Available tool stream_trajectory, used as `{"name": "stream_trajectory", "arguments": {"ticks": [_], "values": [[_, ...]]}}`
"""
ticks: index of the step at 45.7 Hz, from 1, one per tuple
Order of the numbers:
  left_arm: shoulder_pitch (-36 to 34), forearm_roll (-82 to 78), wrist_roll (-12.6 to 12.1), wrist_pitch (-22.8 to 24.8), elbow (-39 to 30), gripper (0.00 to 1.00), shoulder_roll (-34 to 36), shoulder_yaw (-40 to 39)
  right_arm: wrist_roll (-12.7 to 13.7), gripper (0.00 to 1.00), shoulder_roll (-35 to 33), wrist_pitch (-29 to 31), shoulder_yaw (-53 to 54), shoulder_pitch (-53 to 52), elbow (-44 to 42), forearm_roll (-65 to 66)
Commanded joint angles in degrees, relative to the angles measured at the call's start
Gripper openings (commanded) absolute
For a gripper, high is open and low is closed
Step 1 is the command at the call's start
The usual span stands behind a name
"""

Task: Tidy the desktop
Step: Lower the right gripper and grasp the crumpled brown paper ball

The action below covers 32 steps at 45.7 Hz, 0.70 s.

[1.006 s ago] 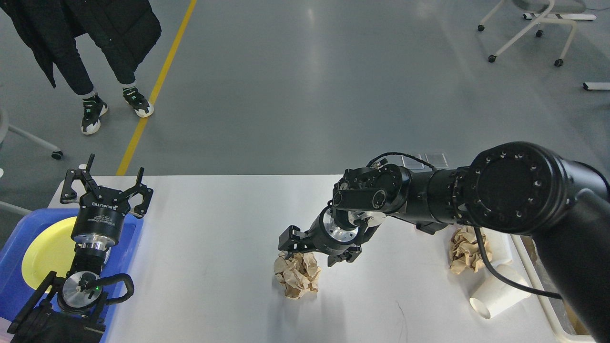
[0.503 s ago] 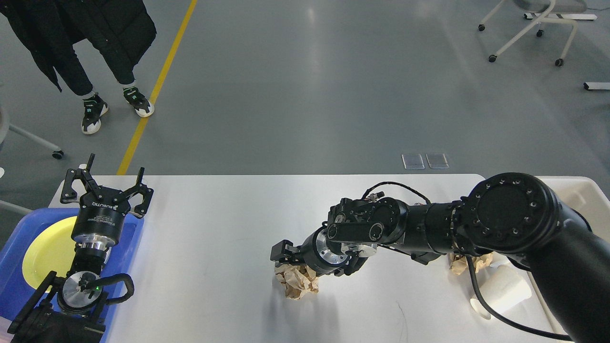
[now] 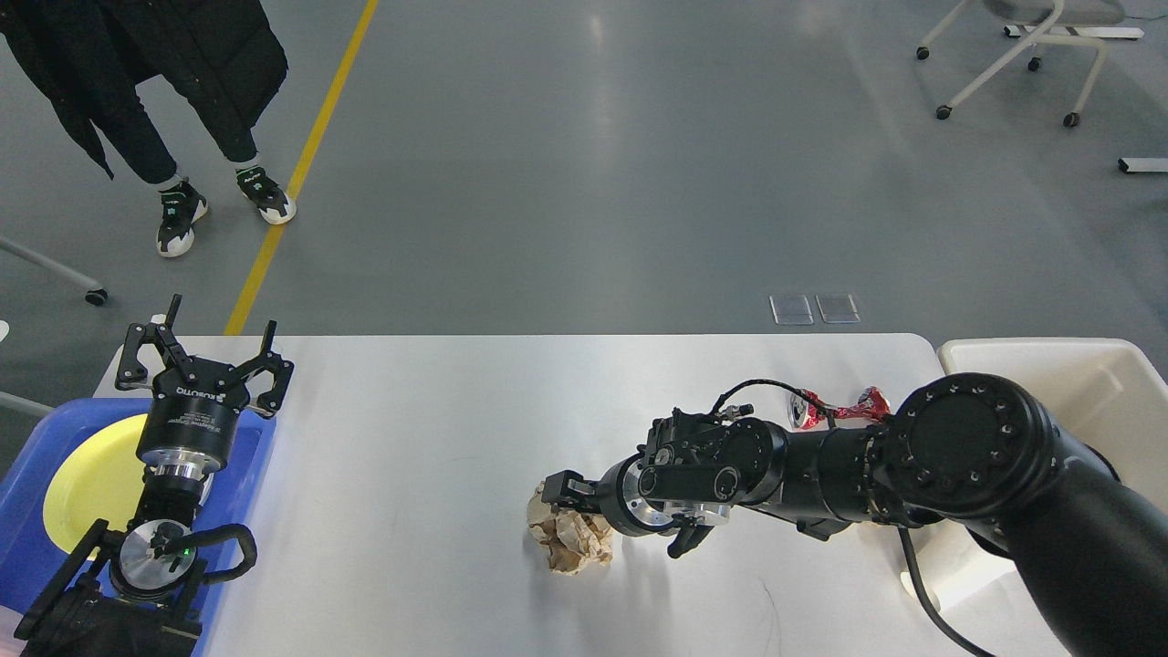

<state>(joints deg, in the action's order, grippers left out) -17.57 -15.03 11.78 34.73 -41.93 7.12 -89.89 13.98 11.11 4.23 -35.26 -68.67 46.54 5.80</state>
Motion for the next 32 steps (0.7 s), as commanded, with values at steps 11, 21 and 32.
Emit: {"name": "stream_trajectory", "arguments": {"ticks": [11, 21, 32], "values": [[-0.01, 0.00, 0.00, -0.01, 0.00, 0.96, 0.00, -0.02, 0.08, 0.43, -0.30, -0.36, 4.59, 2.84, -0.14, -0.96], [-0.01, 0.00, 0.00, -0.01, 0.00, 0.96, 0.00, 0.07, 0.08, 0.00, -0.21, -0.54, 4.50, 2.84, -0.58, -0.61], [-0.01, 0.00, 0.00, -0.01, 0.00, 0.96, 0.00, 0.07, 0.17, 0.00, -0.47, -0.54, 4.59, 2.23, -0.84, -6.67]]}}
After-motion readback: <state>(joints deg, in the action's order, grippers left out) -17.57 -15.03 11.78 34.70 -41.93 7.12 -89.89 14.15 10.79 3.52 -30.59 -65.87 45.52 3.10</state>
